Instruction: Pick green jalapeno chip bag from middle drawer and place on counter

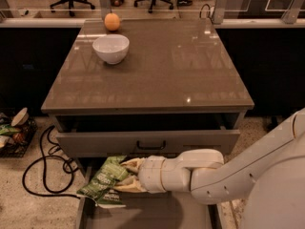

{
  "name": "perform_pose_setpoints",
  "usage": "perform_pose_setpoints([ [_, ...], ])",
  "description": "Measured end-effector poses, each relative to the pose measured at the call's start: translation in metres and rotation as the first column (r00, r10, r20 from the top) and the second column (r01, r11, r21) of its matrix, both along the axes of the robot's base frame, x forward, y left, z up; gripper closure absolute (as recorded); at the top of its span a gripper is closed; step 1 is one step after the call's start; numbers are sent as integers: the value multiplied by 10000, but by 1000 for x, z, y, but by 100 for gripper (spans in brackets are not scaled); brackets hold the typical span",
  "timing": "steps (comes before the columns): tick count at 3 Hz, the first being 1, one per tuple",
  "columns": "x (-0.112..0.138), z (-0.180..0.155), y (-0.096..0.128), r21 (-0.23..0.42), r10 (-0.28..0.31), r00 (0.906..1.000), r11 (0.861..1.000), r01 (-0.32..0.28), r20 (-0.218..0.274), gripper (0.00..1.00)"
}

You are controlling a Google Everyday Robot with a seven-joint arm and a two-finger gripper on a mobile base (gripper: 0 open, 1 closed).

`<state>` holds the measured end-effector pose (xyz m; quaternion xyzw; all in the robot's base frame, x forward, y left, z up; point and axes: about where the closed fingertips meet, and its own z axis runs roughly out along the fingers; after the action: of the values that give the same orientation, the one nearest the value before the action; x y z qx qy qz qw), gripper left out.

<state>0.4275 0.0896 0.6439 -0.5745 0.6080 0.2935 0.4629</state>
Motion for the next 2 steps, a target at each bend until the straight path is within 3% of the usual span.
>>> perform_pose_setpoints([
  [1, 4, 8, 5, 165, 64, 9999, 9998, -66, 101, 100],
  [2, 19, 40, 23, 808, 412, 9976, 9957, -457, 563, 100],
])
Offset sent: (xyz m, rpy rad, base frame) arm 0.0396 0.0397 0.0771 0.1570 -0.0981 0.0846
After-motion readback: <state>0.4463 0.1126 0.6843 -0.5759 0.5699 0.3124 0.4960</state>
